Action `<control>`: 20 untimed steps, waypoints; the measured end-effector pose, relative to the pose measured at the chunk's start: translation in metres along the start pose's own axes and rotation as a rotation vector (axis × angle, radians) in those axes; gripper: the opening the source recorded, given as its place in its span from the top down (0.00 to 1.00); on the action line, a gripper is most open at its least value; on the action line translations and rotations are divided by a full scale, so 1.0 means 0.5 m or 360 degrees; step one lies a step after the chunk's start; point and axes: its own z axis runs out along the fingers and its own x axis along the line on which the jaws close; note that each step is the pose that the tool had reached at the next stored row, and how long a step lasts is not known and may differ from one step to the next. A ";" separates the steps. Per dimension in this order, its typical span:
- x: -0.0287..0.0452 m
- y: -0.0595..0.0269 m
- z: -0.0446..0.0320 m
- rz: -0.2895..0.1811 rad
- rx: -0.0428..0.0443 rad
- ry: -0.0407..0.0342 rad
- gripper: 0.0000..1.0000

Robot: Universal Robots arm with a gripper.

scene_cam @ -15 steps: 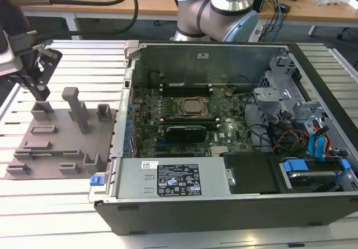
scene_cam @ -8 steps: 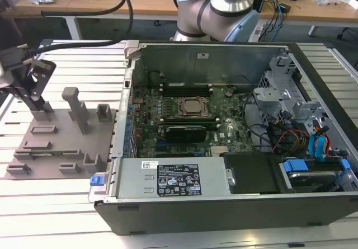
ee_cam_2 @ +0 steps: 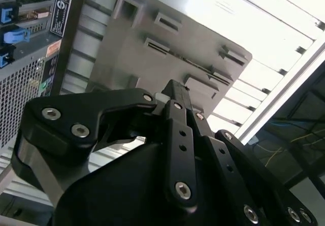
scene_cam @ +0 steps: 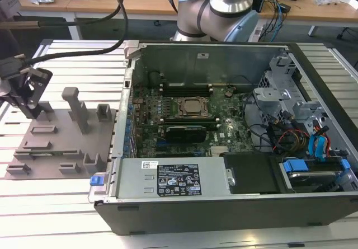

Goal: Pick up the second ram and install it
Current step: 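Reach for the second ram, then pick up the second ram and move it above second insertion slot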

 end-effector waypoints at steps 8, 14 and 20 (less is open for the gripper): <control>0.003 0.004 0.002 -0.0011 0.0011 0.0000 0.89; 0.003 0.004 0.002 -0.0011 0.0011 0.0000 0.89; 0.003 0.004 0.002 -0.0011 0.0011 0.0000 0.89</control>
